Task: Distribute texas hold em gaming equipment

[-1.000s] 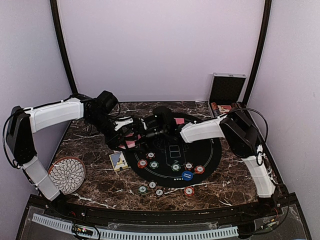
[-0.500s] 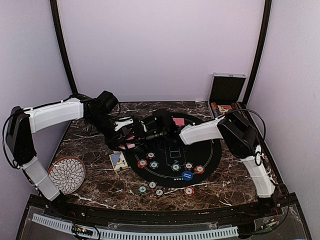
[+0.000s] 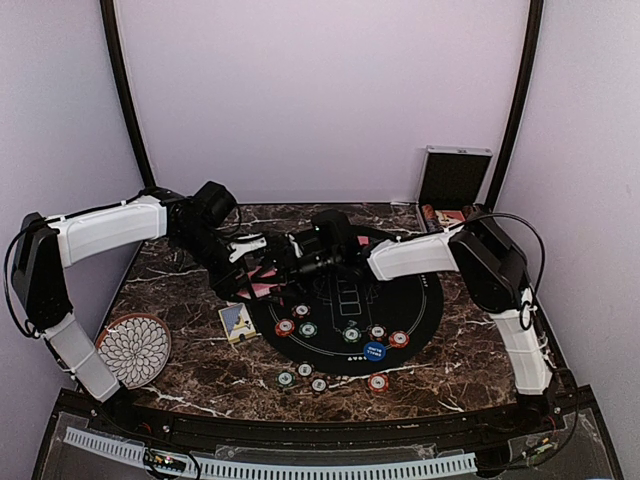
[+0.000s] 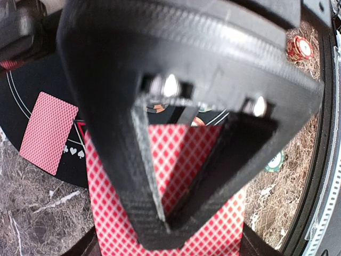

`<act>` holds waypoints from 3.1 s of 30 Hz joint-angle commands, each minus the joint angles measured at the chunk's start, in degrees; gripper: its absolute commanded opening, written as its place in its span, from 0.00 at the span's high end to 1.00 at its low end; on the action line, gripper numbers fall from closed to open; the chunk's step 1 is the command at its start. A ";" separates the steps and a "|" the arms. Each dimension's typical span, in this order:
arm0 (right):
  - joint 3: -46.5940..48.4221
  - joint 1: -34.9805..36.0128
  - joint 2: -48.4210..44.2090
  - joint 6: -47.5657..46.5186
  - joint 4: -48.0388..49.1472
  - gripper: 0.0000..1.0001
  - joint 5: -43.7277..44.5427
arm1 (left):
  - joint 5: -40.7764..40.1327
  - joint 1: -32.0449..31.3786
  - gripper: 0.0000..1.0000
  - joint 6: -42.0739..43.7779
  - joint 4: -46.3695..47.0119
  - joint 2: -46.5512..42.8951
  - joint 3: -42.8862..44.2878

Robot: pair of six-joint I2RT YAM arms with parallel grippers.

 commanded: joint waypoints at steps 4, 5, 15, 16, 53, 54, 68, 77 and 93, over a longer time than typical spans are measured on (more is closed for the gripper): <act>-1.52 -1.10 -3.25 -2.61 -4.01 0.49 0.96 | 0.49 0.03 1.00 1.10 -0.63 -3.69 -0.18; -1.50 -1.11 -3.51 -2.44 -3.89 0.47 0.79 | 0.33 0.05 1.00 1.15 -0.61 -3.64 -0.22; -2.32 -1.33 -5.76 -1.16 -2.35 0.47 -0.45 | -0.98 0.07 1.00 1.73 -0.24 -3.43 -0.95; -2.52 -1.32 -5.94 -1.08 -2.31 0.48 -0.60 | -1.03 0.05 1.00 1.73 -0.23 -3.43 -0.95; -15.59 -5.57 -15.62 1.91 3.28 1.00 -2.13 | -2.60 0.03 1.00 2.19 0.13 -3.85 -2.25; -16.96 -6.28 -16.90 0.80 2.13 1.00 -1.99 | -2.71 0.03 1.00 2.24 0.12 -3.86 -2.26; -42.10 -18.96 -33.77 -14.74 -15.97 1.00 3.56 | -1.93 0.03 1.00 2.40 -0.38 -3.86 -2.04; -43.88 -22.74 -36.26 -18.81 -21.08 1.00 6.99 | -1.69 0.03 1.00 2.26 -0.65 -4.11 -2.17; -39.22 -23.19 -30.69 -23.28 -25.66 1.00 14.12 | -1.36 0.05 1.00 2.26 -1.11 -4.20 -2.10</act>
